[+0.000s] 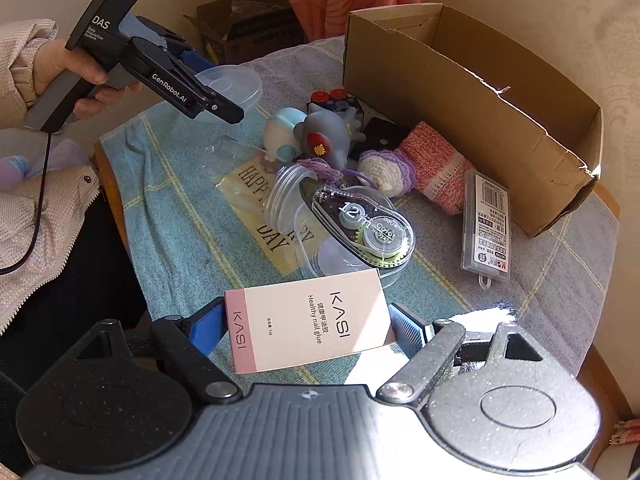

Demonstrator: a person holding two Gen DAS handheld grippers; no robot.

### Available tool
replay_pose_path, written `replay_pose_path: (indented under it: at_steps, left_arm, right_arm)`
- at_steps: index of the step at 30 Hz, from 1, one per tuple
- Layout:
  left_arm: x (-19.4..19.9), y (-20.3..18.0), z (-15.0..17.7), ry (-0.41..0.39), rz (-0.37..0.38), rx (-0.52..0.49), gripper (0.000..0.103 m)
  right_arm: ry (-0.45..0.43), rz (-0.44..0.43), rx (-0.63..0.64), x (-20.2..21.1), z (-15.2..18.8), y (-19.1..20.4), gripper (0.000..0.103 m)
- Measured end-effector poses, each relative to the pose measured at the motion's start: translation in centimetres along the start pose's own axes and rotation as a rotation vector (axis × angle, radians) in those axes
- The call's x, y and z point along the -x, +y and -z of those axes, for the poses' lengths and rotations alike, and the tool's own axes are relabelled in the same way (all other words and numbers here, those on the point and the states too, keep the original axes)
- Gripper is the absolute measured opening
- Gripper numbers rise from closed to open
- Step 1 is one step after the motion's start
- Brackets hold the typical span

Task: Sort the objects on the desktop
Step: 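Grasp the clear lid with the left gripper and lift it toward the box, then drop the lid into the cardboard box with the left gripper while the right gripper carries the KASI box there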

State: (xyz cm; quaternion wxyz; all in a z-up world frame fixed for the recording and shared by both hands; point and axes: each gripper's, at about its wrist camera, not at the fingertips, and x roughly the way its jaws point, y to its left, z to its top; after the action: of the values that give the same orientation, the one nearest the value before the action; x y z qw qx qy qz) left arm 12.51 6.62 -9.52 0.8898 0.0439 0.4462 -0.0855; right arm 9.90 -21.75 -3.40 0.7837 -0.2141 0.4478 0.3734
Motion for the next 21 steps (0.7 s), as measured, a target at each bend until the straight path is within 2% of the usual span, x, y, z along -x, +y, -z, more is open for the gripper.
replay_pose_path:
  at_steps: [10, 21]
  left_arm:
    - [1.6, -3.1, -8.5, -0.069, 0.027, -0.109, 0.089]
    - [-0.5, -3.9, -15.7, -0.079, 0.020, -0.128, 0.089]
  right_arm:
    - [-0.118, 0.076, -0.074, 3.2, -5.8, -4.3, 0.088]
    - [-0.173, 0.159, -0.141, 4.4, -10.4, -9.8, 0.088]
